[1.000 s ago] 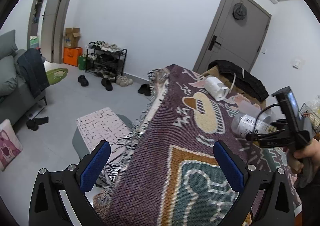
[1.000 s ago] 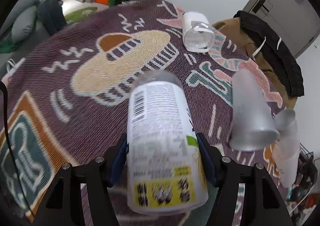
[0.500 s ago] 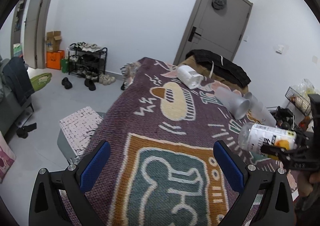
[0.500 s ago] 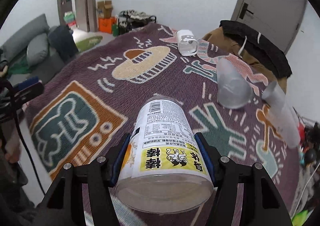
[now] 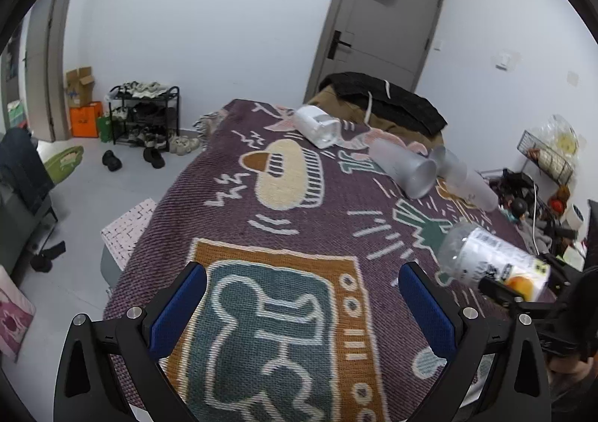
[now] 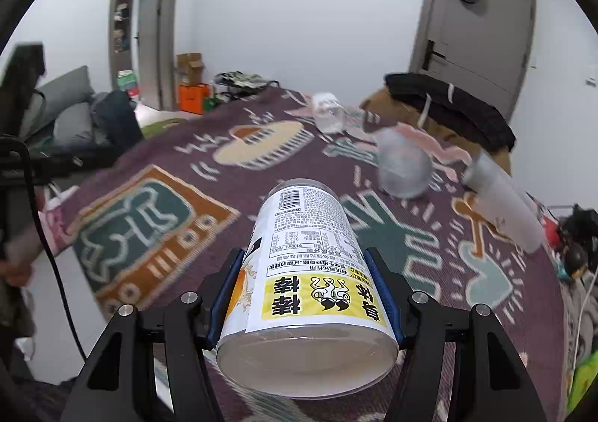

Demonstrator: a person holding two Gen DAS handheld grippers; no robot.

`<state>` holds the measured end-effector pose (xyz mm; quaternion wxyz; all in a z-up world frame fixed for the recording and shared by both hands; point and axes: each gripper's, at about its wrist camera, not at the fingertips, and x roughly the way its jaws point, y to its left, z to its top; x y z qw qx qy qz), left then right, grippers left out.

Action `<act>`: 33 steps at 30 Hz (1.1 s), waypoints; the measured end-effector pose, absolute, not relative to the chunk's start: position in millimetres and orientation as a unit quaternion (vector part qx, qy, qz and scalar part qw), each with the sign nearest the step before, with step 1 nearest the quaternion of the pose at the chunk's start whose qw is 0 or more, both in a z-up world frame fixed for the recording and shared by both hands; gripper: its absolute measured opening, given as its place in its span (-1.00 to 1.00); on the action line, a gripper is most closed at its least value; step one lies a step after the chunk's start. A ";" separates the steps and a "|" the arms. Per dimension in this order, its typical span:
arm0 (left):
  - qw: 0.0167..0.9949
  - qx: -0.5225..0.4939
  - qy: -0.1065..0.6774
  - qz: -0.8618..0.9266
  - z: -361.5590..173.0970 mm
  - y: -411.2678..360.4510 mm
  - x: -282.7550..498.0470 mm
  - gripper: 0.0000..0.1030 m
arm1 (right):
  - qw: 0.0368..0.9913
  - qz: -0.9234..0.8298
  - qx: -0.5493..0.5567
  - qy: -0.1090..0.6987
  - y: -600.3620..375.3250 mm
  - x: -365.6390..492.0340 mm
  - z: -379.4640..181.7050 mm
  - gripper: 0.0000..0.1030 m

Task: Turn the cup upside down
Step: 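Lift the bottle with the right tool and rotate it toward the left tool, then grasp the bottle with the left tool while the right tool releases it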

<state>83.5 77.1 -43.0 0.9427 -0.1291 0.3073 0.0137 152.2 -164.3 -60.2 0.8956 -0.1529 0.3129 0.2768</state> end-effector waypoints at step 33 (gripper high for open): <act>0.874 -0.123 0.450 -0.139 -27.0 -56.9 167.5 0.99 | 0.928 0.194 0.003 0.317 -295.3 115.1 -59.4 0.79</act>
